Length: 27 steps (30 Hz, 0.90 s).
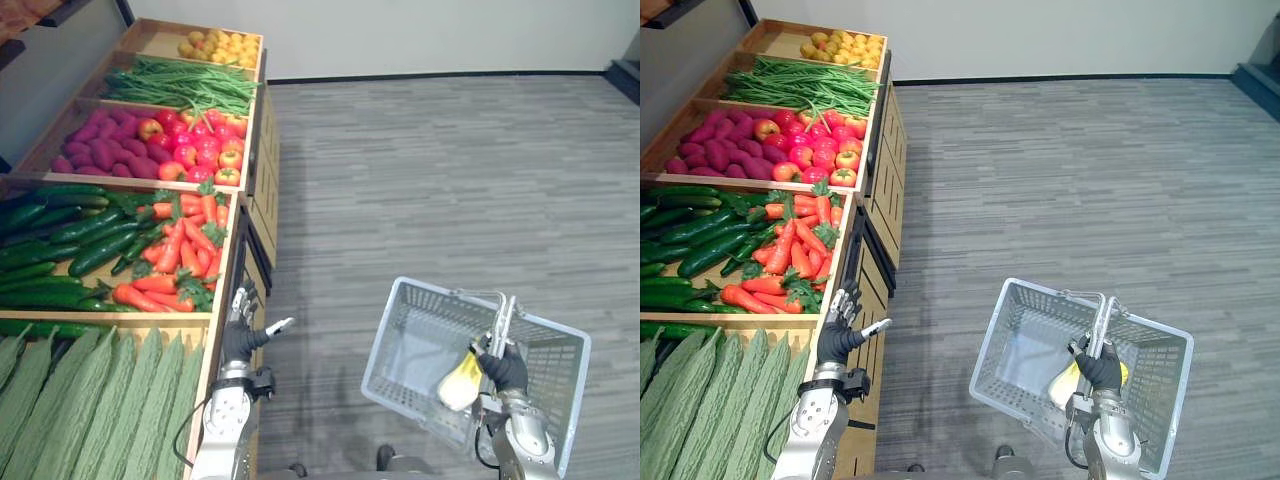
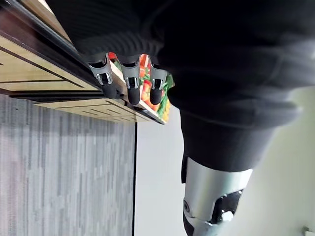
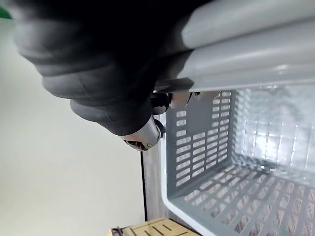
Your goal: Pick vegetable in the basket
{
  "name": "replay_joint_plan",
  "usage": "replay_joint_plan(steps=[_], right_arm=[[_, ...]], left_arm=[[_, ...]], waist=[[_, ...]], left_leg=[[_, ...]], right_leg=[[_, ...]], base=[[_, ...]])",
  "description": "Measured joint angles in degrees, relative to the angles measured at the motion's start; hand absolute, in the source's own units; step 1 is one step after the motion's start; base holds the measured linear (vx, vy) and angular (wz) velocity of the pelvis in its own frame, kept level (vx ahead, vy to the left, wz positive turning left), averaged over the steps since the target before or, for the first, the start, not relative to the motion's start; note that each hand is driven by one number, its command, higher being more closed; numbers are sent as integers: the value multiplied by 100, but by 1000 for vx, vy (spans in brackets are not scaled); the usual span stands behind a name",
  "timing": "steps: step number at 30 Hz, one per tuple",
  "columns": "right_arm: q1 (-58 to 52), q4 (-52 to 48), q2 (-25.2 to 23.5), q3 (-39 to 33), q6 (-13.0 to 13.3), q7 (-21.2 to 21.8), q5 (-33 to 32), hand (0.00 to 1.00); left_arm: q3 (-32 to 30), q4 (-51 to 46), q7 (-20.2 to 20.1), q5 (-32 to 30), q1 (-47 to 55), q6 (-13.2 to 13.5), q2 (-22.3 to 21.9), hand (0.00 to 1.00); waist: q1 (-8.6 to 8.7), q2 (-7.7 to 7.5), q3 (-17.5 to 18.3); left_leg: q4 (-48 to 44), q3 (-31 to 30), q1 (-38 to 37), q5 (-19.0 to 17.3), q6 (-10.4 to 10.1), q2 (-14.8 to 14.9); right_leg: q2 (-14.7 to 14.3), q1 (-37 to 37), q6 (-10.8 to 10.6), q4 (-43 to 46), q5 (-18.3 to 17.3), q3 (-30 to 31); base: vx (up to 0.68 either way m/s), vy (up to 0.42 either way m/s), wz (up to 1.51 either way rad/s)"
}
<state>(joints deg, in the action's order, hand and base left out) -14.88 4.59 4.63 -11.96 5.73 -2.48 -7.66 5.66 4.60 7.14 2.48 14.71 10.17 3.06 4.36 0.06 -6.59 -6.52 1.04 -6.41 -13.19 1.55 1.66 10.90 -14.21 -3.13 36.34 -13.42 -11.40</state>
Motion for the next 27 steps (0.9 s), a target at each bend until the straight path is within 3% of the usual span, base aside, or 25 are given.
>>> replay_joint_plan(steps=[2, 4, 5, 6, 7, 8, 10, 12, 13, 14, 16, 18, 20, 21, 24, 27], right_arm=[[45, 2, 6, -1, 0, 6, -1, 100], [118, 1, 20, 0, 0, 6, -1, 100], [213, 1, 47, 0, -1, 5, 4, 100], [223, -12, 51, 57, 0, 4, 17, 100], [217, -13, 92, 101, -1, 2, 47, 100], [321, 5, 305, 178, -14, 6, 74, 100], [479, 4, 393, 307, -44, 20, 151, 100], [524, 2, 426, 397, -44, 23, 157, 100], [483, -34, 449, 471, -43, 11, 152, 100], [382, -163, 473, 463, -39, -15, 134, 100], [298, -313, 495, 432, 29, -51, 93, 100], [282, -326, 553, 220, 59, -129, 13, 100], [203, -315, 563, 20, 63, -151, -32, 100], [32, -260, 506, -210, 63, -205, -71, 100], [-9, -21, 392, -457, 62, -311, -78, 100], [49, 304, 262, -616, 37, -380, -76, 100]], left_arm=[[208, 89, -103, -219, -63, -1, 181, 0], [298, 161, -108, -345, -161, -1, 167, 0], [354, 270, -114, -411, -316, -3, 152, 0], [371, 309, -112, -497, -389, -5, 181, 0], [371, 337, -107, -535, -393, -8, 179, 0], [380, 447, -108, -561, -444, -39, -36, 0], [330, 425, -83, -617, -483, -32, -168, 0], [288, 364, -59, -666, -458, -31, -242, 0], [308, 140, -36, -664, -438, -25, -298, 0], [329, -170, 51, -659, -361, 37, -307, 0], [323, -552, 179, -654, -292, 178, -308, 0], [317, -881, 322, -654, -376, 291, -317, 0], [345, -954, 370, -662, -493, 306, -360, 0], [435, -1048, 459, -667, -579, 314, -370, 0], [522, -1209, 568, -780, -594, 313, -344, 0], [518, -1346, 628, -1018, -509, 288, -328, 0]], waist=[[25, 86, -59], [116, 164, -105], [134, 161, -176], [128, 40, -181], [130, 51, -202], [113, 382, -258], [84, 452, -315], [70, 447, -332], [-19, 440, -398], [-73, 374, -438], [-79, 386, -436], [-106, 392, -435], [-114, 418, -432], [-38, 480, -392], [-1, 343, -358], [-58, 246, -399]], left_leg=[[-207, -62, -51, -281, -118, 202], [-263, -161, -116, -384, -270, 409], [-269, -204, -284, -487, -410, 560], [-390, -203, -409, -582, -572, 542], [-486, -220, -466, -647, -665, 544], [-921, -240, -446, -581, -823, 808], [-1986, -257, -85, -15, -897, 868], [-2923, -239, 288, 597, -942, 983], [-4202, 126, 739, 555, -887, 1248], [-4658, 465, 1013, 409, -660, 1339], [-4720, 846, 1322, 276, -466, 1330], [-3870, 1635, 1678, 94, -396, 1193], [-2933, 2265, 1710, 247, -462, 1039], [-2147, 2925, 1586, 606, 40, 916], [-1281, 2716, 1200, 408, 332, 426], [-944, 2381, 967, 411, 378, 60]], right_leg=[[-168, -596, 27, -120, -103, 157], [-360, -946, -53, -446, 43, 450], [-520, -1147, -131, -887, 389, 812], [-535, -1142, -201, -1538, 985, 1136], [-509, -1083, -226, -1479, 1578, 1169], [-705, -1073, 11, -989, 1141, 1011], [-770, -852, 190, -801, 799, 930], [-809, -486, 285, -1054, 725, 847], [-917, 352, 351, -1674, 738, 703], [-921, 854, 410, -2082, 726, 592], [-891, 1287, 459, -2403, 693, 401], [-805, 1736, 447, -2736, 673, 21], [-766, 1938, 339, -2776, 598, -275], [-805, 2184, 199, -2642, 310, -607], [-603, 2224, 92, -2261, 0, -779], [-305, 2193, -18, -1544, -211, -871]], base=[[310, -76, 18], [378, -158, 37], [455, -244, 41], [481, -270, 41], [589, -331, 25], [486, -283, 18], [473, -290, 8], [465, -283, 12], [587, -329, 27], [466, -244, 38], [300, -120, 46], [305, -53, 70], [315, 16, 106], [342, 51, 145], [253, 54, 116], [239, 10, 92]])
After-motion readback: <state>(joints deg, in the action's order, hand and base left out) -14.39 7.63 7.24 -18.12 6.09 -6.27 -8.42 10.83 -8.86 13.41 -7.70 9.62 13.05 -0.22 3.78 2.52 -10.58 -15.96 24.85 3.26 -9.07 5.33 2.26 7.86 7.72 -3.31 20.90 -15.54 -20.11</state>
